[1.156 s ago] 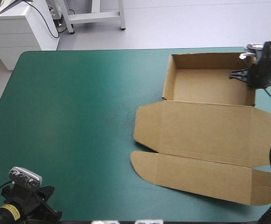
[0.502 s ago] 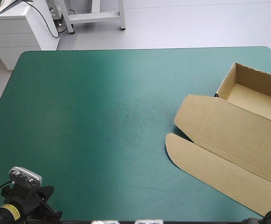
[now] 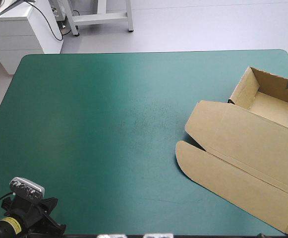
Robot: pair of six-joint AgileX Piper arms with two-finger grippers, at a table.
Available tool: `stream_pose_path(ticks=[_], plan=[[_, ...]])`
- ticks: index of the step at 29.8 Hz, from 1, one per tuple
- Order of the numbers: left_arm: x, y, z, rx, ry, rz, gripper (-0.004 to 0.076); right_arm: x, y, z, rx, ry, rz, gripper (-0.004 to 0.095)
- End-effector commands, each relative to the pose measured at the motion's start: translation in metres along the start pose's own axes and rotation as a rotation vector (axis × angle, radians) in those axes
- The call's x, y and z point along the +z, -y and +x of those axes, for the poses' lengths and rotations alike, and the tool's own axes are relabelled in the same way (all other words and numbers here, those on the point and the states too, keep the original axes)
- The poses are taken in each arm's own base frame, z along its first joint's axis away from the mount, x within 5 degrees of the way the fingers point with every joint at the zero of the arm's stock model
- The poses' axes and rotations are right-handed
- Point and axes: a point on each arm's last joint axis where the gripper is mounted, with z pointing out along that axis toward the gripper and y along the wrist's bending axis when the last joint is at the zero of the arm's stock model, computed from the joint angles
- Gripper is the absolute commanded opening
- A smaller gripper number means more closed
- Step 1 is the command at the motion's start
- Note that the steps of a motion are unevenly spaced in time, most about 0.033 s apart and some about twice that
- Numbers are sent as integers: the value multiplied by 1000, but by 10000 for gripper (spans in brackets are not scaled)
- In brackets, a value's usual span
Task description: Fold the box
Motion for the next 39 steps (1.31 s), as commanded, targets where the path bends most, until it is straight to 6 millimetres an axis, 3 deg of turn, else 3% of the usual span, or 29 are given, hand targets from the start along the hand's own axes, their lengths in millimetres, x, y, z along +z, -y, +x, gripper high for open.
stream_pose_path(ticks=[1,5,10,14,21,26,39], plan=[[-4,1,-10,-7,65,13,-8,-42,-22,37,-86,71,-54,190],[-4,1,-10,-7,65,13,-8,-60,-40,90,-193,109,-112,163],[-4,1,-9,-6,60,11,-8,-63,-46,149,-248,144,-172,162],[-4,1,-8,-6,47,12,-8,-48,-42,195,-248,129,-177,161],[-4,1,-8,-6,47,12,-8,-14,-40,250,-244,139,-222,160],[-4,1,-8,20,47,9,-8,-4,-39,270,-292,159,-232,159],[-4,1,-8,19,51,9,-8,-6,-39,272,-291,173,-233,159]])
